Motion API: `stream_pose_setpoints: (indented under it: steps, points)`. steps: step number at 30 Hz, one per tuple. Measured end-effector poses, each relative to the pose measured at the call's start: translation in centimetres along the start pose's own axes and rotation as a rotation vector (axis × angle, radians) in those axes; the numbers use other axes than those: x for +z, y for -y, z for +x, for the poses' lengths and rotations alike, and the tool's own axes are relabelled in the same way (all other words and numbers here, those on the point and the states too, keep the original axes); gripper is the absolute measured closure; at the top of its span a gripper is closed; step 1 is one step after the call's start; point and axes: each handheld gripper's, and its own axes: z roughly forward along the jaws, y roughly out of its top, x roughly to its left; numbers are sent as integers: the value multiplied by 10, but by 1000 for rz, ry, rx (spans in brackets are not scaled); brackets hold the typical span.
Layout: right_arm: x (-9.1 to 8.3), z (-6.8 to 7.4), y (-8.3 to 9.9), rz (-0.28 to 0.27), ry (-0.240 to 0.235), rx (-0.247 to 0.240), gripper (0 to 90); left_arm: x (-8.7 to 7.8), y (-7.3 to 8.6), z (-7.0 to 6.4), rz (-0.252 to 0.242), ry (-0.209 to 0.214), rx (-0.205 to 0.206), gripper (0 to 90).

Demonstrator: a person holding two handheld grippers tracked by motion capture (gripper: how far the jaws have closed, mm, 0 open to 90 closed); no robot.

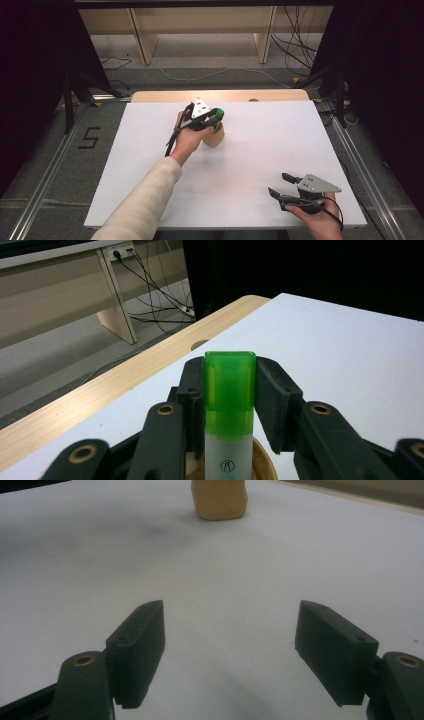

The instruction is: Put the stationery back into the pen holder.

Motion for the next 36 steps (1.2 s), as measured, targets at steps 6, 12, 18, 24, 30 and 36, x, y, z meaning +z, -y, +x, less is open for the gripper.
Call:
stream_pose_setpoints:
  steps: [6, 12, 18, 24, 30, 36]
  points:
    - [0, 0, 0, 0, 0, 1, 288, 1, 2, -1, 11, -3, 4, 670]
    - [0, 0, 0, 2, 0, 2, 288, 3, 5, -1, 21, -10, 2, 669]
    - [0, 0, 0, 1, 0, 2, 288, 4, 9, 0, 32, -17, 1, 669]
    - [0, 0, 0, 1, -1, 2, 288, 4, 9, -1, 34, -17, 7, 669]
    - [0, 0, 0, 1, 0, 2, 288, 8, 10, -4, 48, -19, 22, 667]
    - [0, 0, 0, 0, 0, 1, 288, 10, 11, -5, 56, -23, 23, 660]
